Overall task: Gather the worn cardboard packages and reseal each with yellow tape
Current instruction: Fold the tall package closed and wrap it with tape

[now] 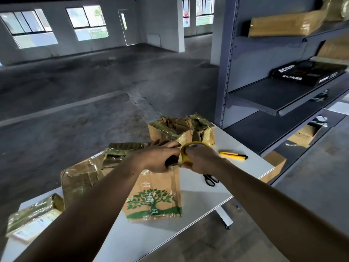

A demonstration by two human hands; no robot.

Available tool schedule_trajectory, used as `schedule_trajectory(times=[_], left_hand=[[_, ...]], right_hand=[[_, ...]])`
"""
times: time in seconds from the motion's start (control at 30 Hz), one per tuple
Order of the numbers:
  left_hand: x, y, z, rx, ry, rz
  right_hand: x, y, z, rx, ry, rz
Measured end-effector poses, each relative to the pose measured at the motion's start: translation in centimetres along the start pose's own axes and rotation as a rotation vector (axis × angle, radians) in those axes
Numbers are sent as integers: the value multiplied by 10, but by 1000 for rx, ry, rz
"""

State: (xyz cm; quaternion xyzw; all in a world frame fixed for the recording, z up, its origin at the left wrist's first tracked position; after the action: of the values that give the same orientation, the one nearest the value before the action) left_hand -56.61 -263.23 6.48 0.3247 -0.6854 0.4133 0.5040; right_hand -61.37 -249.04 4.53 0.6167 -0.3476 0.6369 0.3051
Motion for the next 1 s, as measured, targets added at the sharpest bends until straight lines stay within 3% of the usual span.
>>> schedule_trajectory(times=[0.13, 0.33, 0.77, 0.9, 1.0], left_hand=[[5, -9, 1, 160, -211, -38], [7, -10, -6, 310, -79, 70], [12, -4, -14, 154, -55, 126], [7, -4, -10, 117, -27, 108], [1, -3, -8, 73, 5, 112]], right_hand=[[-13, -3, 12, 24, 43, 72], [-5, -10, 9, 27, 23, 189], [0, -22, -17, 33, 37, 54], [-1, -17, -35, -79, 65, -24], [-1, -14, -38, -109, 66, 17]])
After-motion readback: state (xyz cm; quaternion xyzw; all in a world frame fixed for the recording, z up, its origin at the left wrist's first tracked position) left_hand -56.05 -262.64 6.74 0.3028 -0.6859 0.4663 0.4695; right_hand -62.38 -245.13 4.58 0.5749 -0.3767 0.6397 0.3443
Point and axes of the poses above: each hand's wrist, its own y-axis towards the middle knuckle, its own x-axis out of the back of the hand, z = x × y, the point moved 4 cm from there along y, towards the middle knuckle, and after that the axes turned 10 degrees about -x, right-handed, at the moved point
